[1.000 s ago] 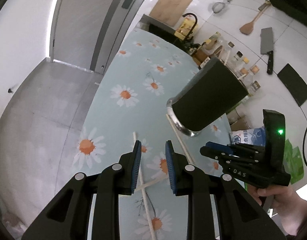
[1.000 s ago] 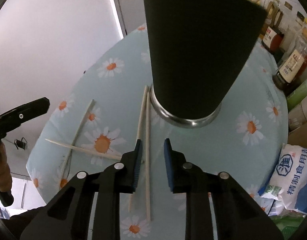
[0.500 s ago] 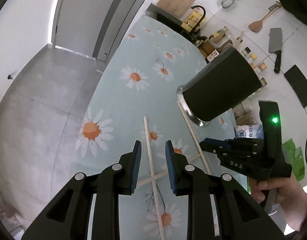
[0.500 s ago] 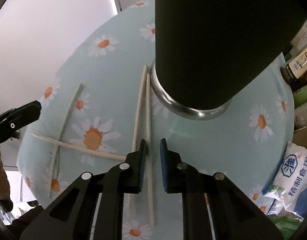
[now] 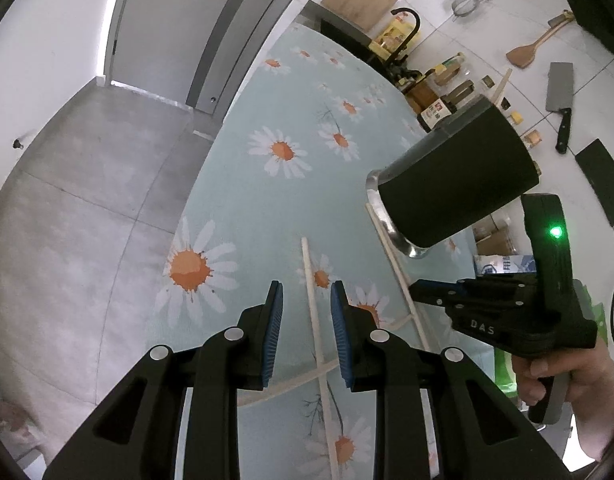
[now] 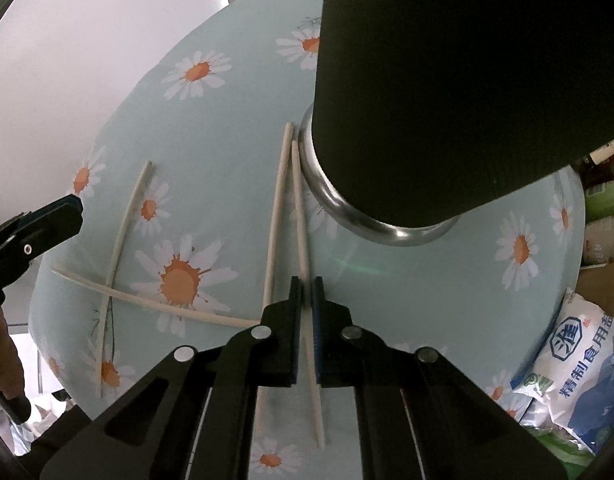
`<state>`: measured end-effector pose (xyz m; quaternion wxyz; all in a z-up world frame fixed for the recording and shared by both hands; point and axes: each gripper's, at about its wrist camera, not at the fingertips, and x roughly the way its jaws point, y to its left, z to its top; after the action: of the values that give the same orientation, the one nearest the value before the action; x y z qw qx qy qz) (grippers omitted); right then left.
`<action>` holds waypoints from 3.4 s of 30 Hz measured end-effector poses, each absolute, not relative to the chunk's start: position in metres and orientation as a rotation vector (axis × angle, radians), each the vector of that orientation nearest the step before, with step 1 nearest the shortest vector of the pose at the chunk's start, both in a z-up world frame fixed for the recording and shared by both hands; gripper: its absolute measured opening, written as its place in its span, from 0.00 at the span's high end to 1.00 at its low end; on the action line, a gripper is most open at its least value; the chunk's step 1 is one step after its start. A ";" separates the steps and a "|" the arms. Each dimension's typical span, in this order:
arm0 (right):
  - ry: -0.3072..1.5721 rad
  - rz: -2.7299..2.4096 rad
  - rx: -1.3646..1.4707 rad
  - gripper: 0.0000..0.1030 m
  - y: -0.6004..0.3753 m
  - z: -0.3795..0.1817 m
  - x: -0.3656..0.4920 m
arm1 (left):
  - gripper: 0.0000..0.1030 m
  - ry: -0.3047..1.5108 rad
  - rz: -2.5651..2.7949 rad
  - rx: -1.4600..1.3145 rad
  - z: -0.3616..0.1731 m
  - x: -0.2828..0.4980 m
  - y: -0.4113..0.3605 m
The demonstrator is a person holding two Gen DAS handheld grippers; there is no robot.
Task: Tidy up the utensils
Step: 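Grasp one wooden chopstick with the right tool, then grasp a wooden chopstick with the left tool while the right tool holds its chopstick, then lift both held chopsticks up toward the black cup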
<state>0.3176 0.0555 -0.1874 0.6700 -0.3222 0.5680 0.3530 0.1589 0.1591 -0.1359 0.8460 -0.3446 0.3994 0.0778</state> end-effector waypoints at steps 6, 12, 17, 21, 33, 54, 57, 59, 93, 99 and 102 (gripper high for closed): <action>1.273 0.811 -0.697 0.95 0.052 -0.178 0.323 | 0.77 0.874 0.166 -0.700 -0.135 0.162 0.157; 1.262 0.839 -0.631 0.95 0.039 -0.164 0.320 | 0.77 0.914 0.160 -0.657 -0.131 0.167 0.149; 1.259 0.872 -0.548 0.95 0.025 -0.147 0.322 | 0.77 0.963 0.132 -0.613 -0.128 0.176 0.139; 1.259 0.888 -0.481 0.95 0.010 -0.139 0.321 | 0.77 1.008 0.136 -0.594 -0.128 0.183 0.134; 1.268 0.869 -0.323 0.95 -0.047 -0.139 0.314 | 0.77 1.085 0.017 -0.614 -0.126 0.231 0.108; 1.218 0.833 -0.097 0.95 -0.128 -0.121 0.324 | 0.77 1.293 0.083 -0.816 -0.157 0.281 0.094; 1.207 0.849 -0.081 0.95 -0.131 -0.119 0.327 | 0.77 1.314 0.114 -0.828 -0.159 0.281 0.095; 1.201 0.864 -0.075 0.95 -0.132 -0.117 0.327 | 0.79 1.326 0.133 -0.837 -0.161 0.283 0.093; 1.130 1.132 -0.114 0.95 -0.107 -0.101 0.322 | 0.96 1.143 0.253 -1.011 -0.132 0.255 0.097; 1.088 1.167 -0.135 0.95 -0.093 -0.089 0.312 | 0.96 1.053 0.247 -0.974 -0.107 0.233 0.105; 1.064 1.175 -0.143 0.95 -0.086 -0.084 0.307 | 0.96 1.013 0.232 -0.964 -0.095 0.223 0.109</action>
<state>0.3069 -0.0863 -0.0837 0.6998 -0.0641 0.4776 0.5274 0.2231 0.1089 -0.0953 0.7591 -0.4428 0.4651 0.1068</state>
